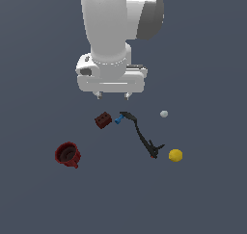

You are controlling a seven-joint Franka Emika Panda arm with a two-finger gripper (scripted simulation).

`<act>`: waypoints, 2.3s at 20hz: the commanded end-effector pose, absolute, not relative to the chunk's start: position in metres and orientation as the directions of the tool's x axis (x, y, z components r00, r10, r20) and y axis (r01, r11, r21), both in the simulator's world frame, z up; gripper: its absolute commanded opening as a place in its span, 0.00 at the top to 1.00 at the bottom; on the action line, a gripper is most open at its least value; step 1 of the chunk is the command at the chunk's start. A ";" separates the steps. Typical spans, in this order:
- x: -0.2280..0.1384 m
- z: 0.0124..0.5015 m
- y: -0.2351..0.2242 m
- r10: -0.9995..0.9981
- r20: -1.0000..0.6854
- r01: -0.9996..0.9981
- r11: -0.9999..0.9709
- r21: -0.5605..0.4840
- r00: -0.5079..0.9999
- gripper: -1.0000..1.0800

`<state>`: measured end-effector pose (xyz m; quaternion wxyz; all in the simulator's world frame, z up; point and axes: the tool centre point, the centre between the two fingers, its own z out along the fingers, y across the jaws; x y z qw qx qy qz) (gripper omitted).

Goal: Pick up a designated object from a clutter of objects.

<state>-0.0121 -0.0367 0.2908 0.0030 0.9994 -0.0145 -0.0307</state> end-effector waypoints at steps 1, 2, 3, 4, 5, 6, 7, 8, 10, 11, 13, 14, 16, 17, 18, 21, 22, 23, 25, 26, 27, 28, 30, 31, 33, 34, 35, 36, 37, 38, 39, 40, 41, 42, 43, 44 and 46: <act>-0.011 0.284 -0.034 -0.013 -0.061 -0.013 -1.000 0.008 0.998 0.04; -0.010 0.281 -0.032 -0.004 -0.060 -0.004 -1.000 0.009 0.998 0.04; -0.009 0.276 -0.030 0.006 -0.059 0.007 -1.000 0.010 0.998 0.04; -0.008 0.272 -0.028 0.017 -0.058 0.018 -1.000 0.011 0.998 0.04; -0.007 0.267 -0.025 0.030 -0.057 0.031 -0.999 0.012 0.998 0.04; -0.006 0.261 -0.023 0.044 -0.055 0.045 -0.999 0.013 0.998 0.04; -0.005 0.255 -0.020 0.059 -0.054 0.060 -0.998 0.013 0.997 0.04; -0.004 0.249 -0.016 0.075 -0.052 0.076 -0.997 0.014 0.996 0.04; -0.002 0.234 -0.009 0.112 -0.049 0.113 -0.993 0.016 0.992 0.04; -0.001 0.227 -0.005 0.132 -0.047 0.133 -0.991 0.017 0.990 0.04; 0.000 0.209 0.005 0.177 -0.043 0.178 -0.984 0.018 0.983 0.04; 0.000 0.200 0.010 0.201 -0.041 0.202 -0.979 0.018 0.979 0.04; 0.000 0.181 0.021 0.250 -0.036 0.251 -0.968 0.017 0.968 0.04; -0.001 0.172 0.026 0.274 -0.034 0.275 -0.961 0.017 0.961 0.04; -0.002 0.162 0.032 0.298 -0.031 0.299 -0.954 0.016 0.954 0.04; -0.005 0.138 0.047 0.363 -0.024 0.363 -0.932 0.013 0.932 0.04; -0.006 0.131 0.051 0.382 -0.021 0.382 -0.924 0.012 0.924 0.04; -0.008 0.124 0.056 0.399 -0.019 0.399 -0.917 0.011 0.917 0.04; -0.011 0.112 0.063 0.430 -0.014 0.430 -0.903 0.009 0.903 0.04; -0.012 0.107 0.067 0.443 -0.012 0.443 -0.896 0.007 0.896 0.04; -0.014 0.102 0.070 0.455 -0.010 0.455 -0.890 0.006 0.890 0.04; -0.015 0.098 0.073 0.466 -0.008 0.466 -0.885 0.005 0.885 0.04; -0.017 0.091 0.077 0.484 -0.005 0.485 -0.875 0.003 0.875 0.04; -0.018 0.088 0.079 0.492 -0.004 0.492 -0.871 0.002 0.871 0.04; -0.020 0.084 0.082 0.503 -0.002 0.503 -0.864 0.001 0.864 0.04; -0.021 0.082 0.083 0.507 -0.001 0.507 -0.862 0.001 0.862 0.04; -0.021 0.081 0.084 0.510 0.000 0.510 -0.860 0.000 0.860 0.04; -0.021 0.080 0.085 0.511 0.000 0.511 -0.859 0.000 0.859 0.04; -0.021 0.080 0.085 0.512 0.000 0.512 -0.859 0.000 0.859 0.04; -0.021 0.081 0.084 0.509 -0.002 0.509 -0.861 0.000 0.861 0.04; -0.021 0.081 0.084 0.509 -0.002 0.509 -0.861 0.000 0.861 0.04; -0.021 0.080 0.084 0.509 -0.002 0.509 -0.861 0.000 0.861 0.04; -0.021 0.078 0.084 0.509 -0.002 0.509 -0.861 0.000 0.861 0.04; -0.021 0.076 0.084 0.509 -0.001 0.509 -0.861 0.000 0.861 0.04; -0.022 0.074 0.084 0.509 -0.001 0.509 -0.861 0.000 0.861 0.04; -0.022 0.070 0.084 0.510 -0.001 0.510 -0.860 0.000 0.860 0.04; -0.022 0.062 0.084 0.510 -0.001 0.510 -0.860 0.000 0.860 0.04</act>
